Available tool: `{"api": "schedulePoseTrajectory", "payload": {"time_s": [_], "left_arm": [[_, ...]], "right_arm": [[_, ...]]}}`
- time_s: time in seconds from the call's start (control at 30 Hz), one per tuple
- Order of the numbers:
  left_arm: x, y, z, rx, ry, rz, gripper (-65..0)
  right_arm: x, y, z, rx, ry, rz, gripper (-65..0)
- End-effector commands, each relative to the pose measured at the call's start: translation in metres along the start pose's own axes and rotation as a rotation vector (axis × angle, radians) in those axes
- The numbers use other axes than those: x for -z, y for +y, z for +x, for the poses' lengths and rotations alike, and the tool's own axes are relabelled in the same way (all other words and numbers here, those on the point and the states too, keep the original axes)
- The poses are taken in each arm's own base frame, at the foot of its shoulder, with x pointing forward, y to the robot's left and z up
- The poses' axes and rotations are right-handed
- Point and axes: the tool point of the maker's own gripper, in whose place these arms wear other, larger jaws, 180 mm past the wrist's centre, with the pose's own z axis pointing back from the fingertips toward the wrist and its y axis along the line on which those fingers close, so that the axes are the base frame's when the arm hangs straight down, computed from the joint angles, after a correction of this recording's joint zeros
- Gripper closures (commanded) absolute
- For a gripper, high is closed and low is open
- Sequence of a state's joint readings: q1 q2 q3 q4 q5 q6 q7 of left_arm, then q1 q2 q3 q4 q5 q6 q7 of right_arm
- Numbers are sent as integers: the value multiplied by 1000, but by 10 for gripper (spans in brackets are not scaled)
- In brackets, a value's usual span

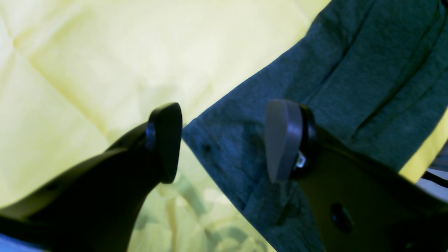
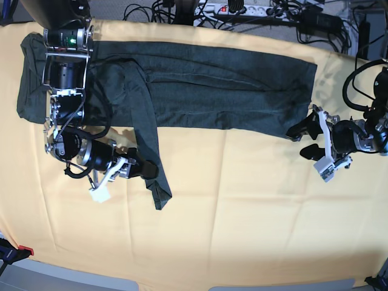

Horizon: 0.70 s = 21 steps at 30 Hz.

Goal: Fold the T-shirt properly
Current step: 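Grasp the sleeve end with the right gripper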

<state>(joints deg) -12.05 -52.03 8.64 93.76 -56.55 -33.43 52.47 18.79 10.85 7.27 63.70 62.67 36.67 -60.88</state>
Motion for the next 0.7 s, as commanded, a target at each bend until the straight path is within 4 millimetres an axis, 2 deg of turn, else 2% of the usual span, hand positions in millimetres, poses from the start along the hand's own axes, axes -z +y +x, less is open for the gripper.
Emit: {"api": "schedulePoseTrajectory", "payload": {"time_s": [0.0, 0.17, 0.43, 0.57, 0.67], "left_arm": [[-10, 7, 14, 16, -39, 21, -388], [-10, 7, 15, 16, -46, 21, -388], [-10, 7, 15, 16, -45, 21, -388], [-10, 7, 15, 16, -45, 21, -388], [-10, 7, 15, 16, -46, 20, -388]], "right_arm": [[-1, 5, 22, -13, -50, 19, -416], [16, 15, 9, 12, -27, 70, -416], [39, 40, -18, -54, 92, 134, -415], [44, 31, -30, -127, 182, 68, -416], [38, 21, -19, -163, 184, 26, -416]]}}
